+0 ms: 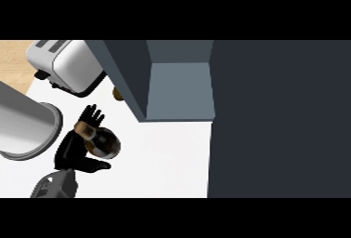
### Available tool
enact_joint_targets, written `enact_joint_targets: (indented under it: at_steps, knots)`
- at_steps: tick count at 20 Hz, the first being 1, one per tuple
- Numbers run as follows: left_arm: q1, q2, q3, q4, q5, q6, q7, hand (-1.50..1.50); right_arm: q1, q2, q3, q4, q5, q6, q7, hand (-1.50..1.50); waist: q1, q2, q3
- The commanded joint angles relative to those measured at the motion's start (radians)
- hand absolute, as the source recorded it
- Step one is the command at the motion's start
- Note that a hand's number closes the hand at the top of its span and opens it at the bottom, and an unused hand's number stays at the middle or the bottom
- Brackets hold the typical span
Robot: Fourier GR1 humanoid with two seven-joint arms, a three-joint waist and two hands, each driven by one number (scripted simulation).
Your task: Pick up the wine, place it into the cabinet and close the cabinet
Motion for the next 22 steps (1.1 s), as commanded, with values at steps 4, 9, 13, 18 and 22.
enact_joint_targets:
  at_steps: [4, 9, 13, 18, 22]
  knots:
    - [-0.010, 0.025, -0.015, 0.079, 0.024, -0.142, -0.054, 1.50, 0.093, 0.034, 0.019, -0.157, -0.037, 0.004, 0.009, -1.50, 0.001, 0.000, 0.000]
    - [-0.063, -0.015, -0.081, 0.076, -0.068, -0.053, -0.091, 1.50, 0.029, 0.000, -0.051, -0.119, -0.118, -0.007, 0.052, -1.50, 0.001, 0.000, 0.000]
    - [0.007, 0.039, -0.108, 0.032, -0.164, 0.021, -0.212, 1.50, -0.002, 0.048, 0.042, -0.105, 0.010, -0.044, 0.027, -1.50, 0.008, 0.000, 0.000]
    - [0.178, -0.033, -0.017, -0.114, -0.090, 0.209, -0.197, 1.50, 0.074, 0.028, 0.018, -0.140, -0.050, -0.011, 0.028, -1.50, 0.016, -0.009, 0.002]
    - [0.278, -0.043, -0.012, -0.235, -0.065, 0.203, -0.231, 1.50, -0.010, 0.029, 0.022, -0.088, -0.007, -0.051, 0.044, -1.50, 0.018, -0.002, 0.000]
